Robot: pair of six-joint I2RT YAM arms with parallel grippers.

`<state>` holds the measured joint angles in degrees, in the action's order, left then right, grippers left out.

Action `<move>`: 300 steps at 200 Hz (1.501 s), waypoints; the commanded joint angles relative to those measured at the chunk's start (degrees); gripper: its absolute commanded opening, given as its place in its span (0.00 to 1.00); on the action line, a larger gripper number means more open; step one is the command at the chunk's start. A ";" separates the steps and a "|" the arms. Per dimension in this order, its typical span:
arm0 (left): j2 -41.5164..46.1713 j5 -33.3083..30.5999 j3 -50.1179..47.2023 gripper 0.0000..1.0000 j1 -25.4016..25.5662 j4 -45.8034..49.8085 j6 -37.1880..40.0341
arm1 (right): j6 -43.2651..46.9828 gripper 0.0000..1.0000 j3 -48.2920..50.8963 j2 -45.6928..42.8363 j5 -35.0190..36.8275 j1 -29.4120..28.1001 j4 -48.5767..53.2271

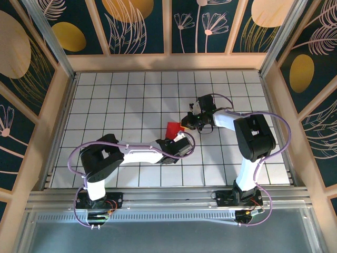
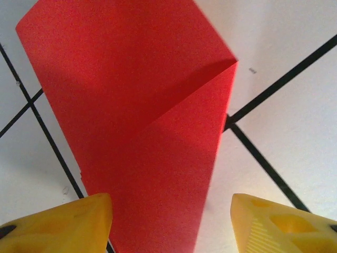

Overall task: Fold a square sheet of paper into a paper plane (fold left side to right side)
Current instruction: Fold the wing for the fifth time at the center of the table.

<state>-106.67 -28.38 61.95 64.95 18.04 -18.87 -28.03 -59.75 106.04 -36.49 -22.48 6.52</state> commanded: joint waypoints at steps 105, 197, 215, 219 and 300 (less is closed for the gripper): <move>-0.92 -3.70 -0.40 0.19 0.27 1.03 -0.90 | -0.10 0.00 -1.23 1.39 0.22 0.35 1.48; -2.46 -1.36 -1.48 0.11 0.22 -2.27 -1.50 | 0.35 0.17 0.59 -2.71 5.11 1.81 2.49; -2.97 -1.25 -1.40 0.10 0.26 -2.81 -1.49 | 0.43 0.22 1.58 -4.23 6.53 2.47 2.55; -3.01 -1.21 -1.39 0.10 0.24 -2.92 -1.52 | 0.41 0.22 1.81 -4.53 6.85 2.70 2.53; -0.58 3.62 -0.28 0.01 -0.34 -3.71 -1.07 | 3.94 0.36 9.91 -19.85 15.76 10.66 6.94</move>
<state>-109.08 -29.82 61.12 64.95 15.64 -19.75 -26.50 -53.12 92.27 -24.82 -14.70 10.83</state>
